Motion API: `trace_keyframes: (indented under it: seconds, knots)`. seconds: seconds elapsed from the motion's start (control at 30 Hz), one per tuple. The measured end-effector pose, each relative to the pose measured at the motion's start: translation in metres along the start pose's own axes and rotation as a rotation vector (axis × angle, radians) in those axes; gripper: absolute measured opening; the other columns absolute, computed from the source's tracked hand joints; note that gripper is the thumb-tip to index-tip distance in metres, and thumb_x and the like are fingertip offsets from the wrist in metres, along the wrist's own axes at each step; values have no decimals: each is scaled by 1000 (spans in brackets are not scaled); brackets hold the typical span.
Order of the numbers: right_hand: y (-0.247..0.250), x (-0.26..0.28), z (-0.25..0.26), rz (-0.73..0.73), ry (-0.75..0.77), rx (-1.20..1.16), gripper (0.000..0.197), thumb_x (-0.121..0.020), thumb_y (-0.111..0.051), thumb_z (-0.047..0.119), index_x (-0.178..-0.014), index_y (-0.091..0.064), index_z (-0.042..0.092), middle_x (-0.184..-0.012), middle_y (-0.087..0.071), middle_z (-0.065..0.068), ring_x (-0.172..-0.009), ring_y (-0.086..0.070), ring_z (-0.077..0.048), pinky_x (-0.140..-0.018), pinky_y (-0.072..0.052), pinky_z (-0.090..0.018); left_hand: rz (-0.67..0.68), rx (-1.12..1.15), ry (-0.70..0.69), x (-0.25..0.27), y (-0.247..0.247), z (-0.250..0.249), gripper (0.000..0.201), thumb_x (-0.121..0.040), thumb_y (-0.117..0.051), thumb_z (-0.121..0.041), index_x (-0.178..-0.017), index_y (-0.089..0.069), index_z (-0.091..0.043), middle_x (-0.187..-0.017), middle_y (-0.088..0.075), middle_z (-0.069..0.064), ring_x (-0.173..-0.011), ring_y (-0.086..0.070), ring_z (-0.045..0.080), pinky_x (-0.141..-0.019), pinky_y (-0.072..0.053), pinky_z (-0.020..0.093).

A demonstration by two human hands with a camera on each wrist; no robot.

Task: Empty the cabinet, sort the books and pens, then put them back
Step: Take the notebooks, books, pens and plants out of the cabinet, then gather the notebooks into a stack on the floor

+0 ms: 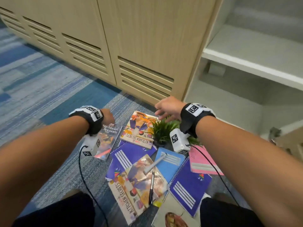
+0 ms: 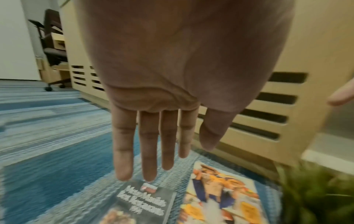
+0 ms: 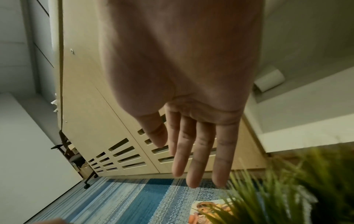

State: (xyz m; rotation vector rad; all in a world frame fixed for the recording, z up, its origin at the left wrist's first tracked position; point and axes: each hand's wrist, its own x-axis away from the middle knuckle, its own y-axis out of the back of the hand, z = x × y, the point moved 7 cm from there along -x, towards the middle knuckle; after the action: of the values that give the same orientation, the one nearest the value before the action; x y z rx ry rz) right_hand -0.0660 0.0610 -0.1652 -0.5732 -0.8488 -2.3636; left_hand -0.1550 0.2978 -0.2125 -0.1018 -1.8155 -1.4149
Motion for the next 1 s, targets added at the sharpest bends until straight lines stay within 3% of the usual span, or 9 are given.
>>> trace_keyframes:
  seconds: [0.1,0.17,0.33,0.43,0.5,0.57,0.7,0.87,1.0]
  knots:
    - [16,31,-27,-7,-12,-17,29,-102,-50,18,-125,-59,3,-101,-72,-8,-84,-68,-27,-86,-58,-45,46,132,-148,33,-9,-52,27,-98,-52,-20,-109,-68,-2,-111,-71,14,-93,-72,29,-60,-54,26]
    - [23,48,-46,-7,-23,-20,30,-102,-49,17,-125,-60,2,-98,-71,-7,-84,-67,-27,-87,-57,-44,57,175,-184,59,-18,-82,28,-99,-51,-18,-115,-65,0,-111,-70,15,-94,-72,31,-55,-52,24]
    - [35,72,-80,-13,-48,-51,28,-103,-48,17,-124,-59,1,-97,-70,-5,-89,-68,-27,-93,-57,-47,76,357,-218,93,-38,-132,28,-98,-50,-15,-118,-61,1,-98,-66,12,-68,-63,29,-41,-49,21]
    - [33,75,-93,-44,-74,-84,29,-102,-50,19,-125,-60,3,-88,-69,-2,-77,-67,-22,-84,-58,-42,69,412,-246,93,-51,-149,29,-99,-50,-17,-119,-60,2,-100,-68,13,-69,-64,28,-50,-50,27]
    - [29,78,-106,-76,-102,-92,29,-102,-49,19,-125,-60,5,-85,-69,-2,-67,-63,-19,-67,-57,-33,83,417,-262,89,-63,-158,29,-99,-50,-16,-119,-60,2,-102,-68,14,-61,-63,24,-45,-50,25]
    - [23,89,-120,-104,-130,-77,30,-103,-47,19,-124,-61,4,-83,-68,-1,-62,-62,-18,-58,-50,-28,87,407,-274,89,-77,-160,25,-98,-51,-14,-115,-61,3,-99,-69,12,-59,-62,23,-39,-48,22]
    - [19,125,-144,-128,-136,-68,27,-101,-48,18,-118,-65,5,-85,-69,-3,-72,-65,-23,-62,-51,-30,88,329,-289,100,-93,-162,28,-93,-57,-15,-109,-67,5,-105,-73,19,-74,-66,28,-71,-57,37]
    - [15,143,-162,-200,-112,-88,23,-97,-46,11,-107,-66,15,-83,-70,-4,-63,-64,-19,-56,-50,-26,90,361,-350,105,-115,-175,28,-93,-55,-14,-112,-66,4,-107,-72,19,-76,-66,28,-63,-55,32]
    - [-7,142,-184,-186,-126,-123,21,-98,-45,12,-104,-65,14,-81,-69,-4,-62,-63,-21,-52,-46,-25,121,333,-335,103,-147,-162,25,-94,-54,-14,-108,-67,3,-106,-72,19,-89,-72,32,-58,-54,31]
